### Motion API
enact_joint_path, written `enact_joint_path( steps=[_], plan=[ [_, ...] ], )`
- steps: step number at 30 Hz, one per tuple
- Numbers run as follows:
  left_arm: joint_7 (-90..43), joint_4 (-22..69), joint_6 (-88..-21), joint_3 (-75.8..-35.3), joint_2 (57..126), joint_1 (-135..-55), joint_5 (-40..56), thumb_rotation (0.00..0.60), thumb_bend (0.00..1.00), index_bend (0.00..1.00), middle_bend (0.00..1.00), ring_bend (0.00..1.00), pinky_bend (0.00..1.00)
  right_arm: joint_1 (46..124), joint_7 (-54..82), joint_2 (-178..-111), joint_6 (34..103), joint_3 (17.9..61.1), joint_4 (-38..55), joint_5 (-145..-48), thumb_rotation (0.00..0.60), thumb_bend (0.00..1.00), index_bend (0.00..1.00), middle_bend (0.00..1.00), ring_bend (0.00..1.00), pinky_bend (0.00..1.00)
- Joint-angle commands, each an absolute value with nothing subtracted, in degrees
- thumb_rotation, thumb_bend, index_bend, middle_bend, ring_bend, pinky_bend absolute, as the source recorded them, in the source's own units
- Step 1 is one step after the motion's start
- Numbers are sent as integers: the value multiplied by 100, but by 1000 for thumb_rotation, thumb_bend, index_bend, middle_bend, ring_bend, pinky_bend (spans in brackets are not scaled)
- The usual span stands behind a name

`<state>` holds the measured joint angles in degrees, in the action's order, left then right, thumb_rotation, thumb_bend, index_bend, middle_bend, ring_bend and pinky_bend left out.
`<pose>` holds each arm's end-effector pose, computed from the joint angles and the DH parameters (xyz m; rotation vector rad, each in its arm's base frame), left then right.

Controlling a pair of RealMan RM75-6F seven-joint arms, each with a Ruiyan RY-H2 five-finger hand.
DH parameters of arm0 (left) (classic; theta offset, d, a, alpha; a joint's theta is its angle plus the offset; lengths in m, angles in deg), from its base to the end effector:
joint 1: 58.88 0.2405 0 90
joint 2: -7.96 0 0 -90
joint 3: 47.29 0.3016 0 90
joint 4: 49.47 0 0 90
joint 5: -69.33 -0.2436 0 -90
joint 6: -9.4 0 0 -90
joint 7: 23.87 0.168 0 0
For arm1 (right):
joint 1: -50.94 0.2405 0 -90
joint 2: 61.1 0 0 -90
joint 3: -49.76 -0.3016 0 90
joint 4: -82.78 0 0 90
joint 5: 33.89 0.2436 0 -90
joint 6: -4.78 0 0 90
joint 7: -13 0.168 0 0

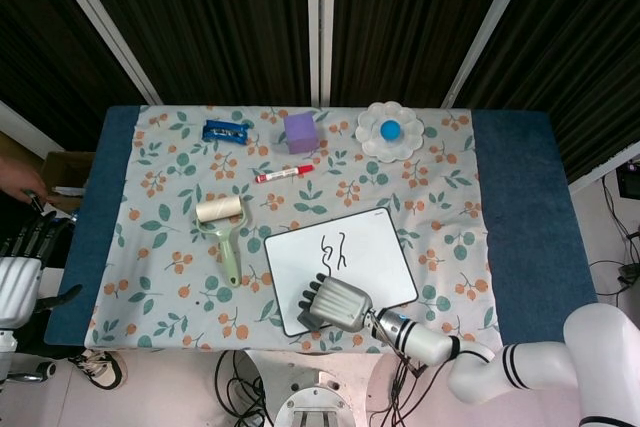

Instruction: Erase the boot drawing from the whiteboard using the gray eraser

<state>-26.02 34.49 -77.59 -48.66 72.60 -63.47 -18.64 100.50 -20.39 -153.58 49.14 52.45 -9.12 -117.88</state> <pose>-0.3922 0.2056 0.1610 -1.4291 -0.8077 -0.8500 -0.1094 -0.2820 -0.1412 2.5929 -0.3342 0.8131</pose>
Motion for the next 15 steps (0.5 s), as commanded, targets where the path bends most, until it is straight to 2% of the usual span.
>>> enact_joint_path(
  steps=[1,8,15],
  plan=[
    [-2563,3475,-7737,-4865,7267,-6361,-1872,559,34,95,50,38,163,9955,-1960,-15196,5053,5316,-966,-11881,600,376,799,729,616,677],
    [-2520,3486,-7708,-4875,7307,-6385,-1869,563,34,95,51,38,163,9925,-1931,-15352,5059,5108,-552,-11608,600,377,799,730,616,678],
    [-2598,3422,-7664,-4877,7273,-6379,-1814,560,34,96,50,38,163,10054,-1867,-15749,4896,4727,144,-11145,600,377,800,729,616,678]
  ],
)
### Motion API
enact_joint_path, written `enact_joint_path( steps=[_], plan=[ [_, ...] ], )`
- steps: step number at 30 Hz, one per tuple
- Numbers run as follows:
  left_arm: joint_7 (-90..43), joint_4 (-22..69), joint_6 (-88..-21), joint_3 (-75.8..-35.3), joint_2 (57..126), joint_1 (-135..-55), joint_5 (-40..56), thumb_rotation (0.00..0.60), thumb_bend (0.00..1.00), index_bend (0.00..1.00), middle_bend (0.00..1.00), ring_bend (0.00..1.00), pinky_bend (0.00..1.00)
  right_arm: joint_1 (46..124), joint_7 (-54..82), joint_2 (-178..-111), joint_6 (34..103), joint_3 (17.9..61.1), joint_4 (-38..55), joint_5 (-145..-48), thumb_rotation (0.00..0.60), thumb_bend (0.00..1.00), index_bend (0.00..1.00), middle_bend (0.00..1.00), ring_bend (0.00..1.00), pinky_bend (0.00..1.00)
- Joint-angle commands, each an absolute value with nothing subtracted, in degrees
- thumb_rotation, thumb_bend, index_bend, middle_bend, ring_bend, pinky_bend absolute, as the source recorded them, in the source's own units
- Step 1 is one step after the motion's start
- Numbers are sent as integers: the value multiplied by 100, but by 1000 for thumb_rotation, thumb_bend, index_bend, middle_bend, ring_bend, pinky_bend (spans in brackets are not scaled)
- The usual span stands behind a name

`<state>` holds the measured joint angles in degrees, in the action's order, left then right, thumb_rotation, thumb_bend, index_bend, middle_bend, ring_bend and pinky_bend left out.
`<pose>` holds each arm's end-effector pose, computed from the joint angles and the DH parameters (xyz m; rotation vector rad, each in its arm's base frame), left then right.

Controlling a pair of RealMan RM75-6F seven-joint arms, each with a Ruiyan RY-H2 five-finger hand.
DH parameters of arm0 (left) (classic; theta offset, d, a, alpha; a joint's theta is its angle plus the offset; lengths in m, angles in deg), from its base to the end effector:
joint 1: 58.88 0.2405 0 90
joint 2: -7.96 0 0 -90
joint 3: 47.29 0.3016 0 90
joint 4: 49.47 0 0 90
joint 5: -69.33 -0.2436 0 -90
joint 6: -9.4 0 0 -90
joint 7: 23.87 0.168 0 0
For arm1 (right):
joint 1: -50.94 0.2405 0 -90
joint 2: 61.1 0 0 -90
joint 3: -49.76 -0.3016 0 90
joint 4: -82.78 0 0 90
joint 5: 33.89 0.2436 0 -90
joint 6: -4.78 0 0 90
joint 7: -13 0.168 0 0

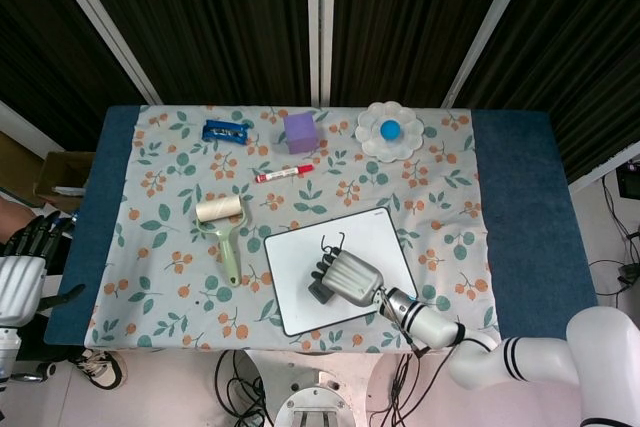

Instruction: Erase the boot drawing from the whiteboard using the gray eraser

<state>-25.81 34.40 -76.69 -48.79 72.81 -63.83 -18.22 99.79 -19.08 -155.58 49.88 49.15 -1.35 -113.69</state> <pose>-0.3931 0.2087 0.1585 -1.4326 -0.8154 -0.8412 -0.1265 -0.3285 -0.1434 2.4510 -0.4058 0.7675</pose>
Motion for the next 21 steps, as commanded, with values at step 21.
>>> enact_joint_path(
  steps=[21],
  plan=[
    [-2683,3411,-7713,-4901,7148,-6336,-1780,558,34,96,51,38,163,10695,-2067,-16433,4447,3992,1458,-9687,600,377,801,729,616,678]
  ],
)
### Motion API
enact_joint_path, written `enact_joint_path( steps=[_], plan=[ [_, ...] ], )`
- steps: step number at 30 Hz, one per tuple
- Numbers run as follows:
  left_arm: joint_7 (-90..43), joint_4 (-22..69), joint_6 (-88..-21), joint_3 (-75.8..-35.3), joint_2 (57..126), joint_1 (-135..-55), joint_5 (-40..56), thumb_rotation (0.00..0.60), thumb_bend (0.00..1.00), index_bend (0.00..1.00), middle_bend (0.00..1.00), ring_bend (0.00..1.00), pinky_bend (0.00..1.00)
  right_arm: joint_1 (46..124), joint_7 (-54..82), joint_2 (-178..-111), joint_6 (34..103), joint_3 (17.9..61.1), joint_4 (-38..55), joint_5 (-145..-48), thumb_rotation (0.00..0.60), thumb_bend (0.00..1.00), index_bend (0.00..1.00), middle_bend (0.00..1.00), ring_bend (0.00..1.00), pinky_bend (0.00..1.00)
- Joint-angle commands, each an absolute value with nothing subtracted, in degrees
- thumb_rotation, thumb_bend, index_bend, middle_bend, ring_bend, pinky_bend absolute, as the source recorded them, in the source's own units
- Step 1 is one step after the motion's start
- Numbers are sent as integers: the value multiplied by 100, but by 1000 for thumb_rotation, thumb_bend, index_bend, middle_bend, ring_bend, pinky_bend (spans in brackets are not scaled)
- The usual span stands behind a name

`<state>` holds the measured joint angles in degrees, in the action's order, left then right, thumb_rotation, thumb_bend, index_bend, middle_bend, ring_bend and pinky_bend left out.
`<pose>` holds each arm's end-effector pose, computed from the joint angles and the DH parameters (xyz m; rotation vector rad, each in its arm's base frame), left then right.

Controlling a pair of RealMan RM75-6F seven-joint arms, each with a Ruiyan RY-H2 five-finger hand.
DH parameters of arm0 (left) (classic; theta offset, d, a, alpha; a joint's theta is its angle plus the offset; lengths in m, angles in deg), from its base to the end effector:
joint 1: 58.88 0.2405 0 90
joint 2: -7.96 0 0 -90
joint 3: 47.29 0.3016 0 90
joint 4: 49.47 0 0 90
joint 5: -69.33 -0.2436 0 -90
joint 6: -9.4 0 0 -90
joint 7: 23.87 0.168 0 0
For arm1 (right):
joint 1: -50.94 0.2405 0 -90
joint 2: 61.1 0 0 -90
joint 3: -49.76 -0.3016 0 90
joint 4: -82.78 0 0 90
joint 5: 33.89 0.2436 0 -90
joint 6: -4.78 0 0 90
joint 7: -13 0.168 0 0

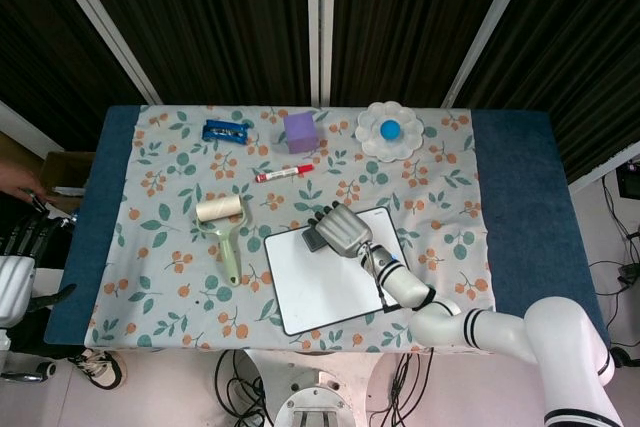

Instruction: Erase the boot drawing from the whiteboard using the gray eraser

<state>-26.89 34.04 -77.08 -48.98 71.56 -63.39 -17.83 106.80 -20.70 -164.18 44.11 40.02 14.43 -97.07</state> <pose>-0.3977 0.2067 0.1704 -1.4182 -0.8073 -0.8325 -0.1018 -0.4163 -0.1697 2.2637 -0.5858 0.6943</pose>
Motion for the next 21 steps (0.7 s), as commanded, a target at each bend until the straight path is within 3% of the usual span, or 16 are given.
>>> enact_joint_path(
  steps=[1,8,21],
  plan=[
    [-2679,3415,-7712,-4902,7145,-6335,-1777,561,34,96,51,38,162,10695,-2055,-16428,4466,3995,1454,-9683,600,377,801,729,616,678],
    [-2639,3453,-7705,-4891,7167,-6346,-1812,563,34,96,50,37,163,10610,-1987,-16236,4581,4177,1175,-9756,600,376,801,729,616,678],
    [-2396,3645,-7665,-4854,7198,-6385,-1892,561,34,96,50,38,163,10121,-1971,-15342,4927,4897,-329,-10050,600,377,801,729,616,678]
  ],
)
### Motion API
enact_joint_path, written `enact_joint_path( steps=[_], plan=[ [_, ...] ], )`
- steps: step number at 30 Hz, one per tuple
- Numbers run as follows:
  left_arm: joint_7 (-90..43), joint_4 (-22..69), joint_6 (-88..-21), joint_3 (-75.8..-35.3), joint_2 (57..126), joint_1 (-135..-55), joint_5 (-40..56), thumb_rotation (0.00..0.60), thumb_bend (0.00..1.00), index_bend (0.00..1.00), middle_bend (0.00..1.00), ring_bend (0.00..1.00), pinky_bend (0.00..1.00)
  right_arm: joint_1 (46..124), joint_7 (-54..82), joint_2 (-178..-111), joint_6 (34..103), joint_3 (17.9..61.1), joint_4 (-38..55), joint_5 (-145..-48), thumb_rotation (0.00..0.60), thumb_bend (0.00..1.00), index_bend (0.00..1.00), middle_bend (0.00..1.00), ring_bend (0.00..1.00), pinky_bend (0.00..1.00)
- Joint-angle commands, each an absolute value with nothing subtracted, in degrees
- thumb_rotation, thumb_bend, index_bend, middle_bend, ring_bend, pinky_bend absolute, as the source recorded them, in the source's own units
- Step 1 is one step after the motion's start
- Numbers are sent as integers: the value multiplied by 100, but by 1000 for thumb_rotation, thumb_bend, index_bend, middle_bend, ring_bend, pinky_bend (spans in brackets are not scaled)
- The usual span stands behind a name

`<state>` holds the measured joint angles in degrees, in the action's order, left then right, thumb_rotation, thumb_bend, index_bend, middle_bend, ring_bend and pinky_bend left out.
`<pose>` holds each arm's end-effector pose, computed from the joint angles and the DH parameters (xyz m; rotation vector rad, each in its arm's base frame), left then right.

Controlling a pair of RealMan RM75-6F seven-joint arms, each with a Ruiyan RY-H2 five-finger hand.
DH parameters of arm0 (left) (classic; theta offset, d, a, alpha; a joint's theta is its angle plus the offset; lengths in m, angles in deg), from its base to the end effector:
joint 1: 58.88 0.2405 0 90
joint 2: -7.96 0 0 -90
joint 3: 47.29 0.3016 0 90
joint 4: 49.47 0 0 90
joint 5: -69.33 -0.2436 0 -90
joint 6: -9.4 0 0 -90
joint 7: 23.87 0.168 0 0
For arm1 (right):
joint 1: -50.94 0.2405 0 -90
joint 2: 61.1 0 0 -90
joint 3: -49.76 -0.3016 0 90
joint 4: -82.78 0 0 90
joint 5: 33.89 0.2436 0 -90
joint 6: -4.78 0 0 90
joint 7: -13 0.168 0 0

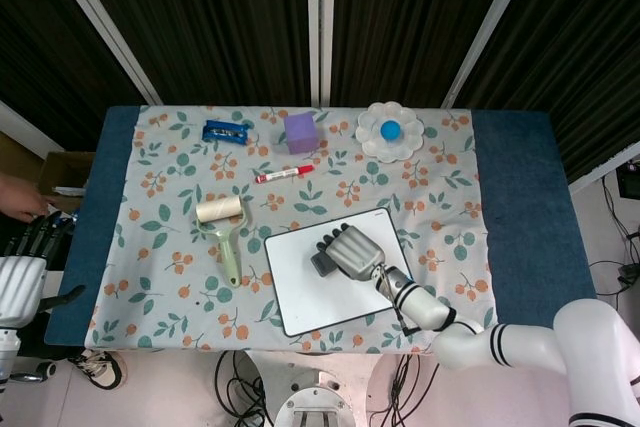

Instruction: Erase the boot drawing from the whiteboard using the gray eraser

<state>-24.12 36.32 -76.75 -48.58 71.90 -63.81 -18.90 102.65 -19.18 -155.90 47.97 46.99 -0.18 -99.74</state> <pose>-0.3858 0.2071 0.1589 -1.4501 -0.8038 -0.8358 -0.1287 -0.3600 -0.1432 2.3577 -0.6358 0.6971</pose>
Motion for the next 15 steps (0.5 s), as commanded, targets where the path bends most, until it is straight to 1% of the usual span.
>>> enact_joint_path(
  steps=[1,8,12,15],
  plan=[
    [-2381,3651,-7658,-4853,7205,-6390,-1893,562,34,97,50,38,163,10083,-1981,-15261,4975,4950,-438,-10098,600,377,801,729,616,678],
    [-2338,3665,-7593,-4853,7239,-6430,-1888,562,34,98,50,38,162,9739,-1814,-14731,5301,5397,-1007,-10637,600,377,801,729,616,678],
    [-2331,3666,-7590,-4854,7234,-6437,-1892,562,34,99,50,37,162,9592,-1734,-14575,5406,5593,-1091,-10908,600,376,801,729,616,678],
    [-2333,3662,-7582,-4849,7236,-6437,-1886,564,34,99,50,37,162,9524,-1695,-14537,5475,5642,-1062,-11057,600,377,802,729,616,679]
  ],
)
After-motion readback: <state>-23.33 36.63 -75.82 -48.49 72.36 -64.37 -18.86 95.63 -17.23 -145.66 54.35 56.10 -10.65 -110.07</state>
